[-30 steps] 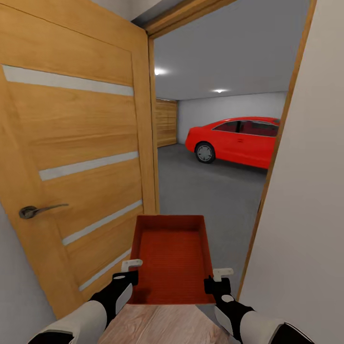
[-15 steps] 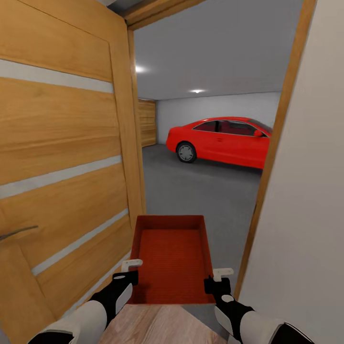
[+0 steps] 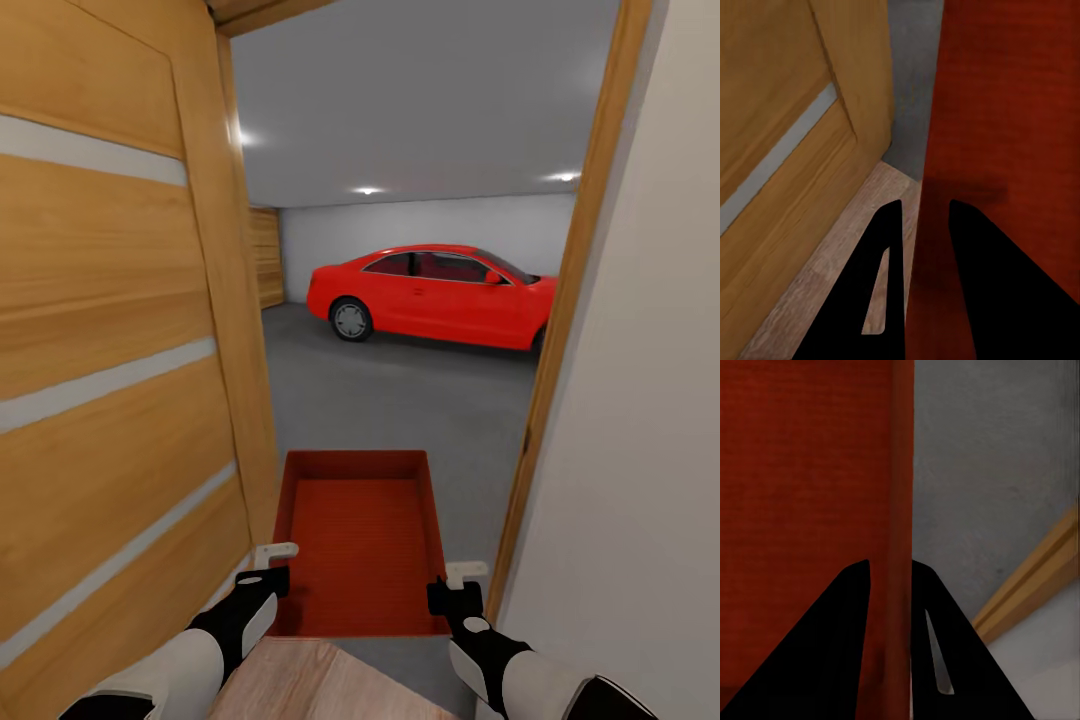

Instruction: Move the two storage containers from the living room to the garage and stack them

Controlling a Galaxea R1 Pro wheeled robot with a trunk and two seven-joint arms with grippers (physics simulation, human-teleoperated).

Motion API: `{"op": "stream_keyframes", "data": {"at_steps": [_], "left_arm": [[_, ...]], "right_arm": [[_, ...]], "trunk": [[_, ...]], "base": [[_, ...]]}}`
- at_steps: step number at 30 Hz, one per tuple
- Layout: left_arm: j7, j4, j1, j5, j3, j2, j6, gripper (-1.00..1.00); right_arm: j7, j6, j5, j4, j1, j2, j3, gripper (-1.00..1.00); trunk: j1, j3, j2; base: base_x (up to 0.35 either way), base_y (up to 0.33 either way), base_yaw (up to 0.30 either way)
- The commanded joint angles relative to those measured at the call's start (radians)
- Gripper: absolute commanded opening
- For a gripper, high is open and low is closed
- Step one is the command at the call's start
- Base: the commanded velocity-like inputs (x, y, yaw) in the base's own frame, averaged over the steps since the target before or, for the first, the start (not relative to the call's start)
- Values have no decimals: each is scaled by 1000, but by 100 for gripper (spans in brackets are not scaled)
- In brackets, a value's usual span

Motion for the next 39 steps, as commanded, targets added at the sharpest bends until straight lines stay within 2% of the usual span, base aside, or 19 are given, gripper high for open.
{"op": "stream_keyframes", "data": {"at_steps": [1, 12, 24, 39], "left_arm": [[7, -5, -1, 57, 34, 66, 7, -100], [7, -5, -1, 57, 34, 65, 7, -100], [7, -5, -1, 57, 34, 65, 7, -100], [7, -5, -1, 57, 31, 64, 7, -100]], "right_arm": [[-1, 1, 9, -2, 0, 0, -31, -100], [-1, 1, 9, -2, 0, 0, -31, -100], [-3, 1, 9, -2, 0, 1, -31, -100], [-3, 1, 9, -2, 0, 0, -31, -100]], "trunk": [[1, -1, -1], [1, -1, -1], [1, -1, -1], [1, -1, -1]], "base": [[227, 239, -285], [228, 239, -270], [232, 239, -85], [218, 212, -270]]}}
